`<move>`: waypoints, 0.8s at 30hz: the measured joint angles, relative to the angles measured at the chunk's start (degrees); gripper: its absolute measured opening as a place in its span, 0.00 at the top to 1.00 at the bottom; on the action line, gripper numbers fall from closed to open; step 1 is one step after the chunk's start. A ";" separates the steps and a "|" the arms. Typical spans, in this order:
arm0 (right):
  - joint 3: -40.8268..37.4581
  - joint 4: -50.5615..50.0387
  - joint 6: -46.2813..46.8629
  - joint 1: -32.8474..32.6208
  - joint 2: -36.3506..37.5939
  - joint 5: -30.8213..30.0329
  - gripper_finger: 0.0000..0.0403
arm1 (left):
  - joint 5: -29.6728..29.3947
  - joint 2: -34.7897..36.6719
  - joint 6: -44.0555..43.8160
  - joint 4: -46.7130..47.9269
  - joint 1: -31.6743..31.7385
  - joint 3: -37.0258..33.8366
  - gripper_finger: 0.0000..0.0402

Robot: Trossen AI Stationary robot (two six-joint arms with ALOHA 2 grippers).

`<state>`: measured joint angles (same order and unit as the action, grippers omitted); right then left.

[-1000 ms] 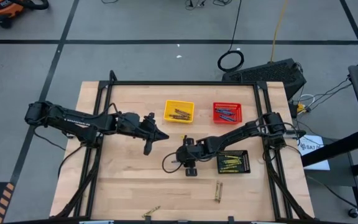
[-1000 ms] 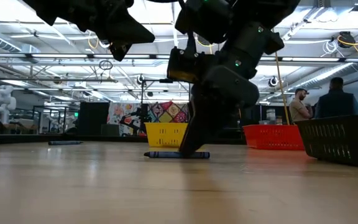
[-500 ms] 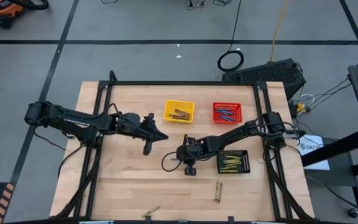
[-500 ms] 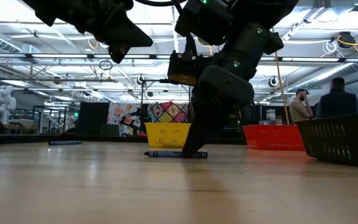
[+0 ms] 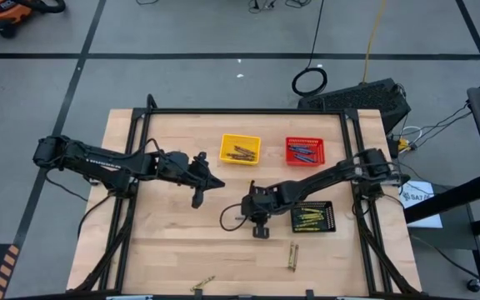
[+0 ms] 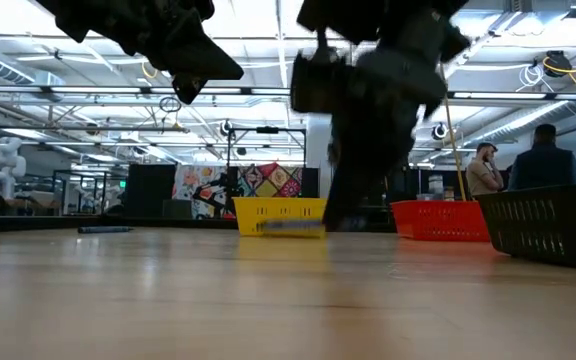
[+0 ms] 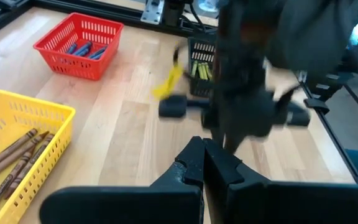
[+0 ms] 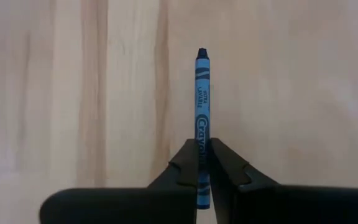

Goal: Sort crayons
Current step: Put the blue crayon into the red bin

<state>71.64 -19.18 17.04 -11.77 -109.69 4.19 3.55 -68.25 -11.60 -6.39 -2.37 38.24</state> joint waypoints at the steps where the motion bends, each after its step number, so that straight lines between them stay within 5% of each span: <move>1: 0.00 -1.39 0.09 0.04 1.18 -0.15 1.00 | 0.00 0.00 0.00 0.07 0.00 0.00 1.00; 13: -0.04 -24.26 1.32 2.24 16.61 -16.52 1.00 | 0.00 0.00 0.02 0.35 -0.01 0.00 1.00; 24: -0.09 -38.68 0.70 10.52 24.27 -20.55 1.00 | 0.00 0.00 0.00 2.06 -0.02 0.02 1.00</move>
<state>71.55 -57.86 17.74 -1.25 -85.42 -16.37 3.55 -68.25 -11.60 -4.33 -2.39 38.26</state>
